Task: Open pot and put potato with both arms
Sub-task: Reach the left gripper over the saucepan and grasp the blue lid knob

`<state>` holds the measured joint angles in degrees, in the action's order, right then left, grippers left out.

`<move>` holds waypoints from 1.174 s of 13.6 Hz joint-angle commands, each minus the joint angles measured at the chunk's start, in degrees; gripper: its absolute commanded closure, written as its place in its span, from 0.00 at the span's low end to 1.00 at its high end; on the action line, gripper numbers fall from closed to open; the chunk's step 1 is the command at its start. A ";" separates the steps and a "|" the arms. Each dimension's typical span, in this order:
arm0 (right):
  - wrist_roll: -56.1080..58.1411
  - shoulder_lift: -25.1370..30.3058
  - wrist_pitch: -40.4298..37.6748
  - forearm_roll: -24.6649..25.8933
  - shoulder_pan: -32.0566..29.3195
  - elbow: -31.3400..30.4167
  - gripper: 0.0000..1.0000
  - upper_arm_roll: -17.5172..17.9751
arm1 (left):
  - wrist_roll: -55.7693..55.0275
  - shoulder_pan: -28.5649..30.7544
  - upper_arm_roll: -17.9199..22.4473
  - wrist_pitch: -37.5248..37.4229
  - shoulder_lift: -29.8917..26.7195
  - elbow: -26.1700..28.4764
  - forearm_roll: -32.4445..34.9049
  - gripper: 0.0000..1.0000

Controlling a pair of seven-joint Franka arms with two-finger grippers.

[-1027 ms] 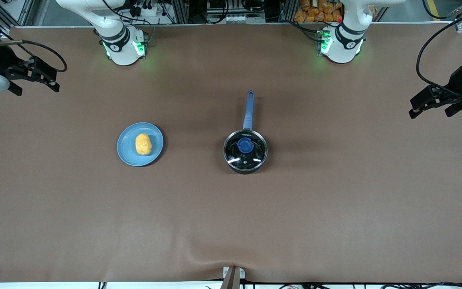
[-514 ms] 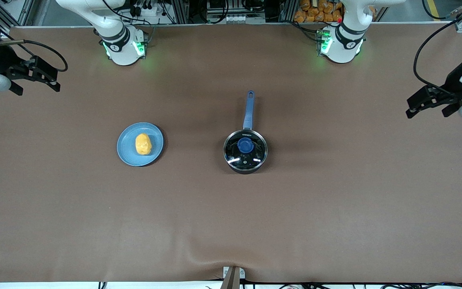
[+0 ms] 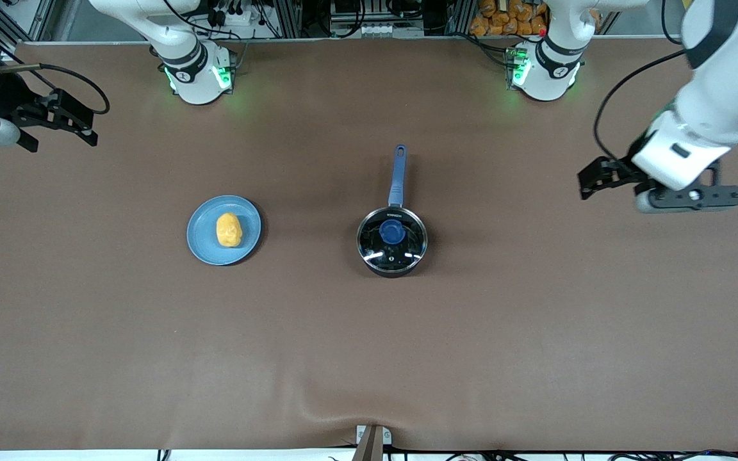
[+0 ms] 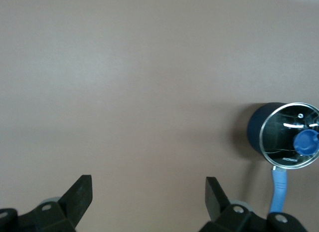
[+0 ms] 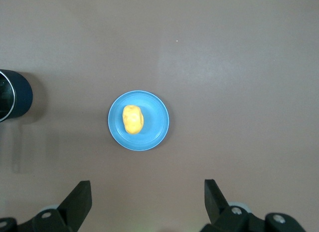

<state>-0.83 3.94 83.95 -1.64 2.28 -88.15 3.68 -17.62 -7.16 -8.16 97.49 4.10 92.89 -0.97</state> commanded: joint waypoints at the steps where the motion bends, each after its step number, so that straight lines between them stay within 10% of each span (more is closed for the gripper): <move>1: -0.14 -0.60 -0.89 0.06 -0.69 1.14 0.00 0.71 | -7.92 -0.49 -4.40 -0.90 5.20 -4.63 0.09 0.00; 16: -0.23 -0.60 -1.68 0.06 -1.40 1.32 0.00 0.45 | -35.10 -21.66 -4.41 17.39 31.22 -13.95 2.63 0.00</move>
<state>-0.83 3.87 83.08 -1.64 2.23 -88.15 3.30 -50.55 -26.86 -13.46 115.07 31.76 83.08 -0.50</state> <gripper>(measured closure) 0.000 0.000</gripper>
